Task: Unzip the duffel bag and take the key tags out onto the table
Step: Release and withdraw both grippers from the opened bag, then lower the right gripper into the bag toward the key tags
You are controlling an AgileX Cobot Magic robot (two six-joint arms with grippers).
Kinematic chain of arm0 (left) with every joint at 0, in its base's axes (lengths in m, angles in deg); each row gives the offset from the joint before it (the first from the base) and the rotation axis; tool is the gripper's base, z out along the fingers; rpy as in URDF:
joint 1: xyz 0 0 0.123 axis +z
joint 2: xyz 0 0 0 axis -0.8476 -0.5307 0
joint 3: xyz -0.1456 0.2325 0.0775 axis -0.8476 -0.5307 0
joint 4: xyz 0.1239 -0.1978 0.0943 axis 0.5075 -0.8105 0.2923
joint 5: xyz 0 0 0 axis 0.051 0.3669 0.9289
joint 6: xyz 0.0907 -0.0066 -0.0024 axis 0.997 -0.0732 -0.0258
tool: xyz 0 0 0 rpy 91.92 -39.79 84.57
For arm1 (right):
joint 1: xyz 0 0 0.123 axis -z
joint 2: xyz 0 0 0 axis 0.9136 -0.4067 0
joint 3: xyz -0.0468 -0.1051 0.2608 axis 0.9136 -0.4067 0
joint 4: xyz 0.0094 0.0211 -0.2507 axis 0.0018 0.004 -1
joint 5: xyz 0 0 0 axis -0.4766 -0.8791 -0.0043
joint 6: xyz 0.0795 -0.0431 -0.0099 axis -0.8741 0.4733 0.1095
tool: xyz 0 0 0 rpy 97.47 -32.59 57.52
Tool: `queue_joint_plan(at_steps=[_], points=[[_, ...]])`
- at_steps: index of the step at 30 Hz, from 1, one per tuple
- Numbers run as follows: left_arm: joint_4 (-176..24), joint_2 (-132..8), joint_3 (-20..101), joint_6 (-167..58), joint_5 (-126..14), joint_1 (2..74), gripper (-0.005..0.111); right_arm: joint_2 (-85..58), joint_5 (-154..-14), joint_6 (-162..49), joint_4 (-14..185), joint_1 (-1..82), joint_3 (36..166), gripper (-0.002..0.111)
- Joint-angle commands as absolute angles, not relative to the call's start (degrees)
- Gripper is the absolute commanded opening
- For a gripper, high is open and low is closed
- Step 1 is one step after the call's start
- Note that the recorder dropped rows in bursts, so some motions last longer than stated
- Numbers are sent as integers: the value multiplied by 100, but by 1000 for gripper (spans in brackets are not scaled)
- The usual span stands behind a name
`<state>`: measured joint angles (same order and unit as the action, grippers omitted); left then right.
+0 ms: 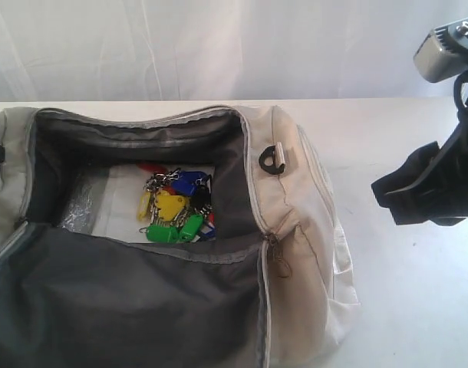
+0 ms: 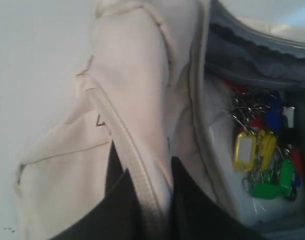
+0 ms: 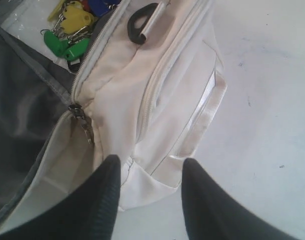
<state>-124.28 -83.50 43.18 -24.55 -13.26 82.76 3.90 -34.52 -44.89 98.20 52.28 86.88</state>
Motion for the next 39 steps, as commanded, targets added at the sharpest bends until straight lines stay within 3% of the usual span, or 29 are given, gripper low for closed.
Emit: queue_joint_plan(at_steps=[1, 9, 22, 29, 32, 36, 39], points=[[-12486, -8398, 4371, -2372, -1252, 7711, 16, 395, -3518, -4445, 9762, 5203, 8690, 38], [-12531, -8257, 4626, -2422, -957, 7557, 65, 461, -3531, -4315, 10327, 5203, 8723, 38], [-12027, -6824, 6098, -2902, -267, 7608, 68, 71, -3594, -3637, 11312, 5176, 9581, 38], [-11728, -6070, 6134, -3118, 423, 7594, 59, -923, -3510, -2604, 12409, 4962, 10028, 38], [-11858, -5751, 5795, -3131, 784, 7594, 39, -1491, -3573, -2462, 12446, 4563, 10302, 38], [-12300, -5021, 4737, -2466, 577, 7594, 0, -2369, -3650, -2412, 12335, 3943, 10904, 35], [-12325, -4231, 3604, -2306, 68, 7594, 0, -3362, -3672, -2426, 12051, 3581, 11548, 25]])
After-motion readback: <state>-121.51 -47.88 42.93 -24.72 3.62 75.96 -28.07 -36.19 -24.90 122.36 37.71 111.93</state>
